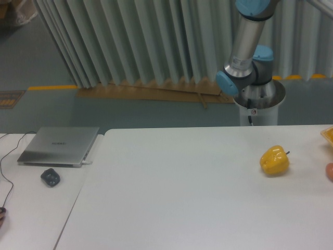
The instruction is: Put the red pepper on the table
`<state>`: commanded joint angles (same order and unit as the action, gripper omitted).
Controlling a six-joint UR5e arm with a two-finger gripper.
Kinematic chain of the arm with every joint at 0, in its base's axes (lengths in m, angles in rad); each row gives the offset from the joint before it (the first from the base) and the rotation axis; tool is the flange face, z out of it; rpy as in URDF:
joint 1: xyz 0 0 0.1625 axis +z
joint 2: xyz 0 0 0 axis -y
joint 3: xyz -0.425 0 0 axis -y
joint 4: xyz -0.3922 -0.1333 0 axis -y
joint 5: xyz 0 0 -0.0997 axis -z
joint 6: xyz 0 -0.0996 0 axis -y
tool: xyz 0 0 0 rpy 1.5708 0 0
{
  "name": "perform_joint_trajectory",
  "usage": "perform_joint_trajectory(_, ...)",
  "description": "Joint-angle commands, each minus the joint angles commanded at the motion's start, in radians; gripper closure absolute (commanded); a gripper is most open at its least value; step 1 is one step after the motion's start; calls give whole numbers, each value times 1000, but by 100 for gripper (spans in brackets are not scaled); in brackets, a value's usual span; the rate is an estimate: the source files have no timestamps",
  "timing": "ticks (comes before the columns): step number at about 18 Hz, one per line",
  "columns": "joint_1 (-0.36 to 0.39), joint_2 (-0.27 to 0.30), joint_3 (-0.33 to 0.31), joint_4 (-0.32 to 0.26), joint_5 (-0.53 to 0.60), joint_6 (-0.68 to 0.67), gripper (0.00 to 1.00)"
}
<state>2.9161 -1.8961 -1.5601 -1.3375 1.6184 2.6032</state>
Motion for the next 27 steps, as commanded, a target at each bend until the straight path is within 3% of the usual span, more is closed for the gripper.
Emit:
perform_joint_trajectory(4, -2, 26, 18, -61, -40, -21, 56)
perform_joint_trajectory(10, -15, 43, 25, -106, -87, -95, 56)
perform_joint_trajectory(24, -184, 72, 48, -112, -126, -434, 57)
perform_joint_trajectory(27, -210, 71, 48, -108, -179, -506, 57)
